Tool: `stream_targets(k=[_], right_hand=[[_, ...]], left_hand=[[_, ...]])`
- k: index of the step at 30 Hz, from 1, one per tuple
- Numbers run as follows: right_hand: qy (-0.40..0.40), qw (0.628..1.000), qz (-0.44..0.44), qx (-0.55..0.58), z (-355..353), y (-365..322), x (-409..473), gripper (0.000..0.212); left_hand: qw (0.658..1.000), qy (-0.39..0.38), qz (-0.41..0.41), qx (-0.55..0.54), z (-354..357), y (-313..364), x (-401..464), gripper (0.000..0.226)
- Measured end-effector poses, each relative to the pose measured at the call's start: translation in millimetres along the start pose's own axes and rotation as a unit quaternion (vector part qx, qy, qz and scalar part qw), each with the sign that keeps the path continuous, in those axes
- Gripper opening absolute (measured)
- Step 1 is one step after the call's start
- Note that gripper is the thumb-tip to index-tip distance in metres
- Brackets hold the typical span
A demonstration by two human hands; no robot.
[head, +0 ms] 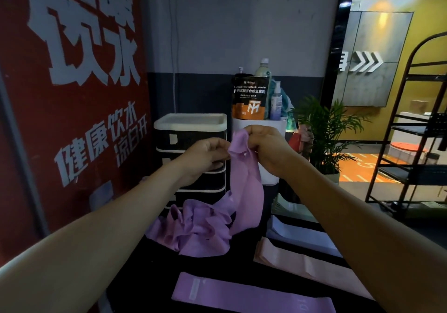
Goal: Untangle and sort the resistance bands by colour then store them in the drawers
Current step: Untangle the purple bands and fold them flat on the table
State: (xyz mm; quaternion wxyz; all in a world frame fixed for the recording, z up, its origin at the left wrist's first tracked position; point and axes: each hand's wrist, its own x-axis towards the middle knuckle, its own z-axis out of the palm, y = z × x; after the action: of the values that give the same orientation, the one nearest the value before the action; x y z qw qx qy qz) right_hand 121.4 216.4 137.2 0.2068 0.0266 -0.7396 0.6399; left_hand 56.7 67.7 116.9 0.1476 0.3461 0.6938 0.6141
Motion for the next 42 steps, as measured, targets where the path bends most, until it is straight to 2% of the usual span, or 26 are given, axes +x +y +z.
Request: stream_targets(k=[5,9,14,18,21,24,27,32,36,38,42], right_hand=[[0.024,0.998,0.047,0.035,-10,2,-2,0.028],[0.050,0.994,0.095,0.021,-12,8,-7,0.026],[-0.001,0.995,0.062,-0.073,-5,15,-13,0.028],[-0.001,0.991,0.031,-0.130,1,10,-13,0.013],[-0.012,0.993,0.031,-0.110,9,2,-14,0.025],[-0.002,0.988,0.005,-0.157,16,-4,-14,0.035],[0.008,0.978,-0.020,-0.206,18,-6,-15,0.018],[-0.017,0.959,-0.048,-0.279,27,-8,-18,0.024],[0.008,0.925,-0.092,-0.370,25,-12,-16,0.032],[0.028,0.917,-0.111,-0.381,21,-13,-14,0.029],[0.073,0.916,-0.133,-0.372,13,-8,-12,0.033]], left_hand=[[0.994,0.017,-0.011,-0.109,-3,2,1,0.017],[0.982,0.030,-0.015,-0.188,-9,3,-6,0.018],[0.986,0.051,0.003,-0.158,-5,-4,-10,0.021],[0.989,0.074,0.016,-0.129,-4,-5,-8,0.019],[0.991,0.081,0.027,-0.104,-5,-5,-7,0.019],[0.993,0.084,0.047,-0.068,-6,-6,-7,0.017],[0.993,0.099,0.054,-0.046,-6,-7,-7,0.015],[0.989,0.133,0.048,-0.050,-9,-8,-10,0.012],[0.991,0.109,0.047,-0.058,-5,-6,-15,0.008],[0.995,0.077,0.034,-0.058,1,-5,-18,0.004],[0.998,0.022,-0.011,0.056,13,-21,-21,0.019]])
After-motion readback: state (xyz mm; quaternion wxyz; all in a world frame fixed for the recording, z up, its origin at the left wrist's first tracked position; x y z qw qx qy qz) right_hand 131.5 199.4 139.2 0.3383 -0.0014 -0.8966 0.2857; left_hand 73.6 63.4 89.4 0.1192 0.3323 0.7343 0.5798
